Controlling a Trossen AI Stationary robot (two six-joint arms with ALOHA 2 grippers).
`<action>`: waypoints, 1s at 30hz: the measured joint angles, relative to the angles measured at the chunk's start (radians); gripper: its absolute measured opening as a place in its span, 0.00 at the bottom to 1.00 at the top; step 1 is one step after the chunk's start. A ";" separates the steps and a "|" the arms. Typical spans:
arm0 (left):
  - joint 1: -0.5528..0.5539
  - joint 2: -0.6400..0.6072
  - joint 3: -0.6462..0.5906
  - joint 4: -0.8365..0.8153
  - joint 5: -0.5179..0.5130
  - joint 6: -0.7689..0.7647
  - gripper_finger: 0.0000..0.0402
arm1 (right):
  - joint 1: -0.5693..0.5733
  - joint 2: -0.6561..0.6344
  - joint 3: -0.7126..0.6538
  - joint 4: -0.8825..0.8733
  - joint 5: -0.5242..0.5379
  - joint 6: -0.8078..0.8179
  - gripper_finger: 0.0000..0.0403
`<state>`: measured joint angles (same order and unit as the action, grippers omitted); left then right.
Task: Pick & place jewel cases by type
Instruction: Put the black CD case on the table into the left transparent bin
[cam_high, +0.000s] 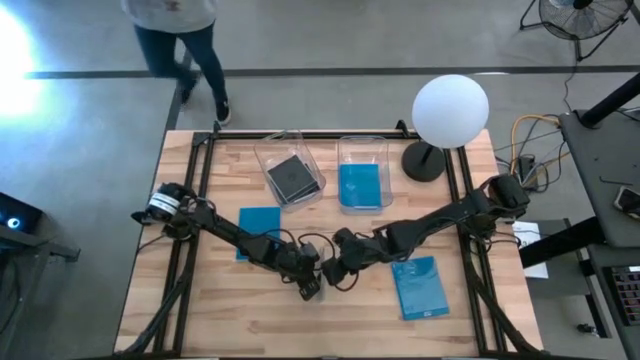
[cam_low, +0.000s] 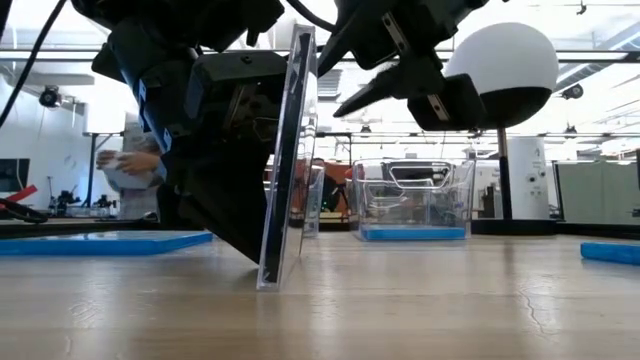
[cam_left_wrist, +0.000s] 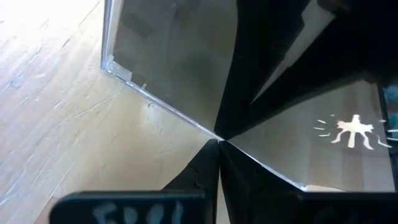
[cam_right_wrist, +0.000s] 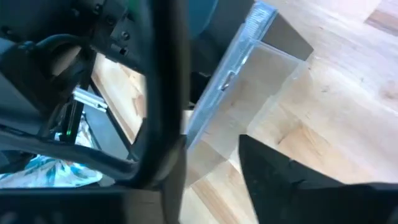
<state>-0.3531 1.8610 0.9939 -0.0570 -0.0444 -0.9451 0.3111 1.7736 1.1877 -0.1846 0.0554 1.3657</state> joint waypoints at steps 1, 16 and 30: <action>0.000 0.000 0.000 -0.001 -0.001 0.000 0.00 | 0.000 0.000 0.000 -0.003 0.001 0.008 0.38; -0.002 0.000 -0.001 -0.002 -0.019 0.001 0.00 | 0.000 0.013 0.034 -0.003 -0.004 0.032 0.59; -0.040 -0.079 -0.074 -0.028 -0.158 0.009 0.00 | 0.000 0.036 0.029 -0.052 -0.023 0.080 0.54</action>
<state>-0.3929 1.7817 0.9203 -0.0847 -0.2021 -0.9358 0.3111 1.8095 1.2163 -0.2362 0.0322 1.4456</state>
